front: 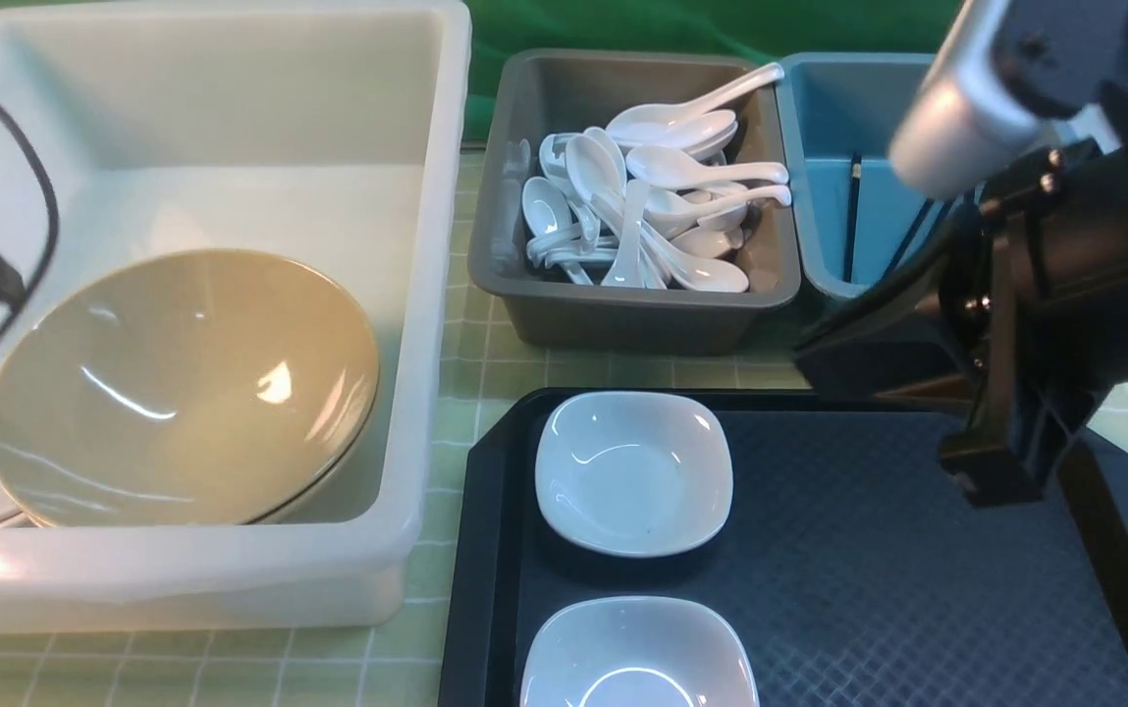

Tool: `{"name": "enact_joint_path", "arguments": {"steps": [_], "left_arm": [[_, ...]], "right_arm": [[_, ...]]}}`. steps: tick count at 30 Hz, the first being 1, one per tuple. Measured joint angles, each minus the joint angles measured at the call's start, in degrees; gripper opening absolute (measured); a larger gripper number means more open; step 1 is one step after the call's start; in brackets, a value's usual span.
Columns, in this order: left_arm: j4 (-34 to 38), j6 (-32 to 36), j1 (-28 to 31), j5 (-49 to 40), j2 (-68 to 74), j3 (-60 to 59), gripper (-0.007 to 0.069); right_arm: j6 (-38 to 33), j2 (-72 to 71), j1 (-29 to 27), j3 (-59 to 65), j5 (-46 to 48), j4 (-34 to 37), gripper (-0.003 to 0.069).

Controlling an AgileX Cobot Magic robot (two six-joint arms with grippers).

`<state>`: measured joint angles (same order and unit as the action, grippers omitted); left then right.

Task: On green table put chopsticks spoon bowls plates into blue grey white boxes.
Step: 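Grasp the small white bowl on the black tray by its rim with the left gripper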

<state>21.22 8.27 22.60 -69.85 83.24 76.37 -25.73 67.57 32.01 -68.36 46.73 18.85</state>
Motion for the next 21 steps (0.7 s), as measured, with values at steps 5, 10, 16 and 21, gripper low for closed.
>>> {"name": "enact_joint_path", "arguments": {"steps": [5,10,16,21], "left_arm": [[8.86,12.77,-10.79,-0.23,-5.86,0.44,0.0645],[14.11,16.77,-27.76,-0.60,-5.69,0.44,0.0607],[14.09,9.83,-45.87,4.58,2.23,0.65,0.0572],[8.13,2.00,-52.82,6.14,14.12,5.89,0.0572]], "right_arm": [[2.01,-0.53,0.00,4.70,-0.47,-1.35,0.0087],[3.31,-1.95,0.00,9.36,-1.74,-1.61,0.0095],[3.37,-5.04,0.00,10.10,-2.46,-1.61,0.0103],[3.37,-9.40,0.00,10.10,-2.61,-1.61,0.0111]]}}
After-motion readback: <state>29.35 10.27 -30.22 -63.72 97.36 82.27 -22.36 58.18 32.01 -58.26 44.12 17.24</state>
